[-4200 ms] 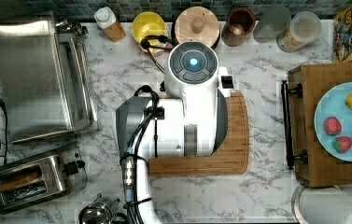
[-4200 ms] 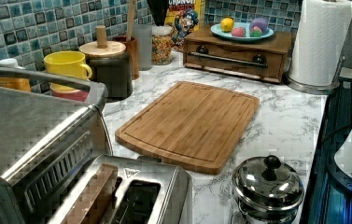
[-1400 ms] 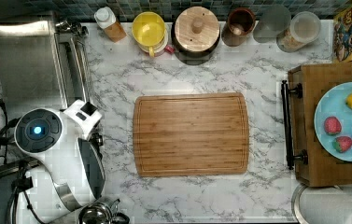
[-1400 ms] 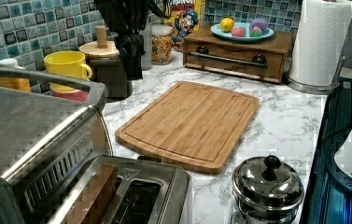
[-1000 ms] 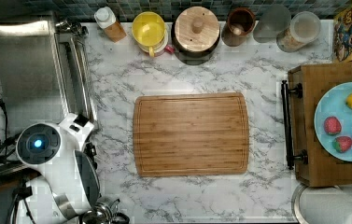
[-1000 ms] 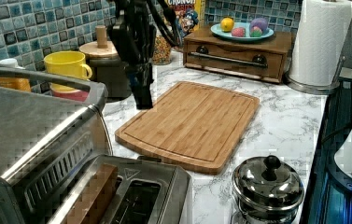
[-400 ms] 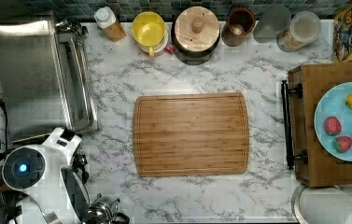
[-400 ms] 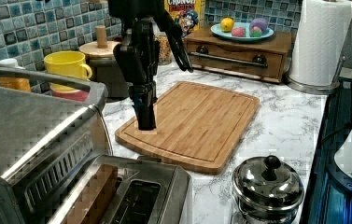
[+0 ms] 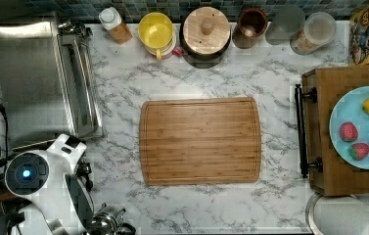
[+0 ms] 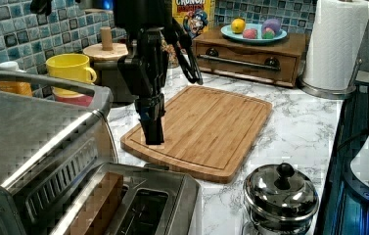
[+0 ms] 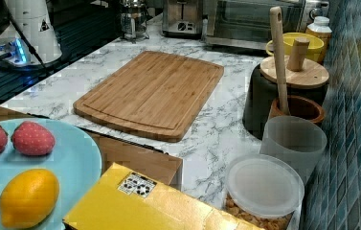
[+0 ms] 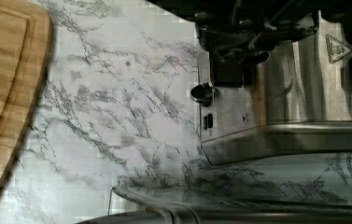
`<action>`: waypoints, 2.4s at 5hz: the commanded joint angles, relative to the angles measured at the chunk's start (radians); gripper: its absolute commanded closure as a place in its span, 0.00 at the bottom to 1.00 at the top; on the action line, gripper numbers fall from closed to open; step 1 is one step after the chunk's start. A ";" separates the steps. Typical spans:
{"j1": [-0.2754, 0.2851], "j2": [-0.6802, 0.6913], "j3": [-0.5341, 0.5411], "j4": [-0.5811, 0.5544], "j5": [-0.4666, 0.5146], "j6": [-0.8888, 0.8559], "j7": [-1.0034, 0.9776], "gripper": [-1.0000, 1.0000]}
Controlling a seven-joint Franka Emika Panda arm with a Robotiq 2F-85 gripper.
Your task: Turn on the toaster.
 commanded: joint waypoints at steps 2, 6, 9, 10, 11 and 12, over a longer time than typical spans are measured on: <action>0.036 0.132 0.019 0.005 -0.114 0.081 0.200 1.00; 0.100 0.406 -0.010 -0.004 -0.217 0.118 0.294 1.00; 0.072 0.464 -0.035 0.014 -0.233 0.093 0.355 1.00; 0.072 0.464 -0.035 0.014 -0.233 0.093 0.355 1.00; 0.071 0.464 -0.034 0.014 -0.234 0.093 0.356 1.00; 0.004 0.480 0.033 0.014 -0.276 0.095 0.386 1.00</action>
